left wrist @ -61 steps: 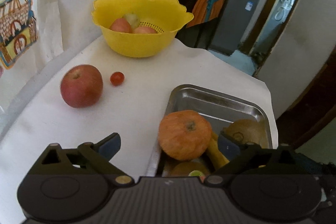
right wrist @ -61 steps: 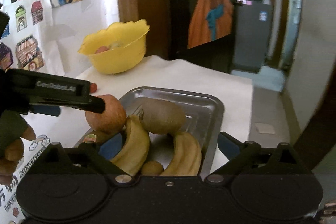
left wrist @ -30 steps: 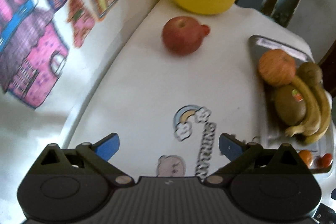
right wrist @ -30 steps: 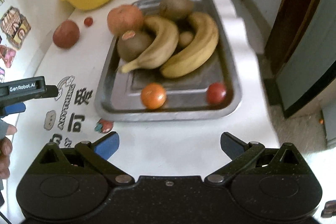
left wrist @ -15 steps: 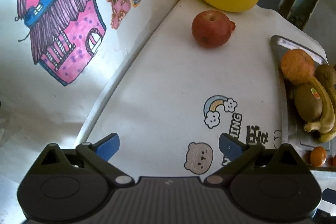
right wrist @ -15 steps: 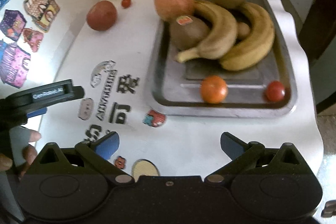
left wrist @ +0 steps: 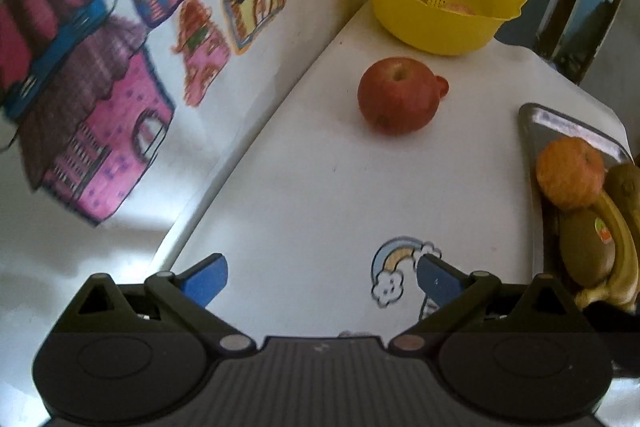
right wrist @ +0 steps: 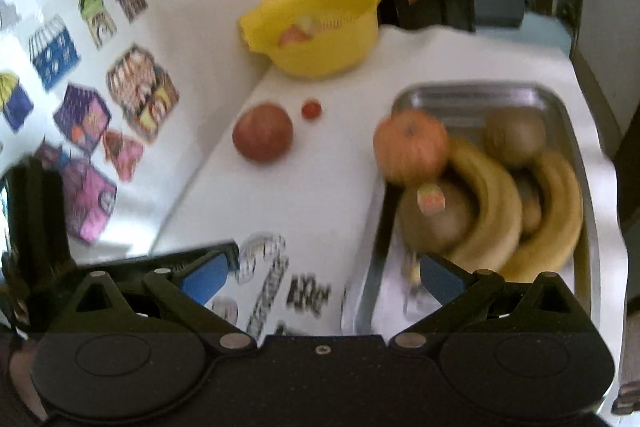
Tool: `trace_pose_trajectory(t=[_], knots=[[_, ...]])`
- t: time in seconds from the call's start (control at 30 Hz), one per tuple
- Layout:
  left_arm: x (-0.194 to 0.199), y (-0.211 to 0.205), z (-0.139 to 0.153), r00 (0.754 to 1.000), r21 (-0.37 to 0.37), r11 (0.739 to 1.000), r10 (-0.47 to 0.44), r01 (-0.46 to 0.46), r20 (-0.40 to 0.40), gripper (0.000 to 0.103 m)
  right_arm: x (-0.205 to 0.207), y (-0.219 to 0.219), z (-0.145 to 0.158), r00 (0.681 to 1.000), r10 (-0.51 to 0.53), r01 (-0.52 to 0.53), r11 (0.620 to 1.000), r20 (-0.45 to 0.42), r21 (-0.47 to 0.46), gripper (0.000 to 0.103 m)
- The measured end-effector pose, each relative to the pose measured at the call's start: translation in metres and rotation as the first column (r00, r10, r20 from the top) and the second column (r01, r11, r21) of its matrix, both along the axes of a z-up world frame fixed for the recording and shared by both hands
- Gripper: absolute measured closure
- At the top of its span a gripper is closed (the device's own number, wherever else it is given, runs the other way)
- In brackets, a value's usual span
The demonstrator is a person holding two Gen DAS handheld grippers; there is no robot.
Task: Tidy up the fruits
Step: 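Withdraw both tools from the tray toward the red apple and cherry tomato, then close the left tool on the red apple while the right tool grasps the cherry tomato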
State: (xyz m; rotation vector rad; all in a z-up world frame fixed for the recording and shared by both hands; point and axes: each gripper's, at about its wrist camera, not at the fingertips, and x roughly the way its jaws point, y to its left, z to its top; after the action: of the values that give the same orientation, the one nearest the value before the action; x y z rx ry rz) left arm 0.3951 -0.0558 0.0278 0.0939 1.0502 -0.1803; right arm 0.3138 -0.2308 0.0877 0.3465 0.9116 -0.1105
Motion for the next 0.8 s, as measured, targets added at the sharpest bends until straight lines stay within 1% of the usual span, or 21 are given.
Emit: trace_pose_trajectory(t=[0.23, 0.5, 0.63, 0.8], knots=[[0.020, -0.010, 0.003, 1.000, -0.013, 1.000, 0.007, -0.007, 0.025, 0.001, 0.030, -0.016, 0.009, 0.997, 0.024, -0.021, 0.999, 0.067, -0.049, 0.001], [0.044, -0.023, -0.004, 0.999, -0.036, 0.999, -0.009, 0.010, 0.047, 0.001, 0.074, -0.030, 0.000, 0.984, 0.133, -0.114, 0.981, 0.119, -0.154, 0.001], [0.054, -0.031, -0.010, 0.997, -0.040, 0.999, -0.030, 0.032, 0.065, 0.001, 0.099, -0.040, -0.007, 0.976, 0.170, -0.147, 0.975, 0.133, -0.166, 0.001], [0.062, -0.039, -0.014, 0.991, -0.027, 0.998, -0.061, 0.065, 0.120, 0.001, 0.130, -0.047, -0.015, 0.964, 0.220, -0.194, 0.966, 0.148, -0.169, 0.002]])
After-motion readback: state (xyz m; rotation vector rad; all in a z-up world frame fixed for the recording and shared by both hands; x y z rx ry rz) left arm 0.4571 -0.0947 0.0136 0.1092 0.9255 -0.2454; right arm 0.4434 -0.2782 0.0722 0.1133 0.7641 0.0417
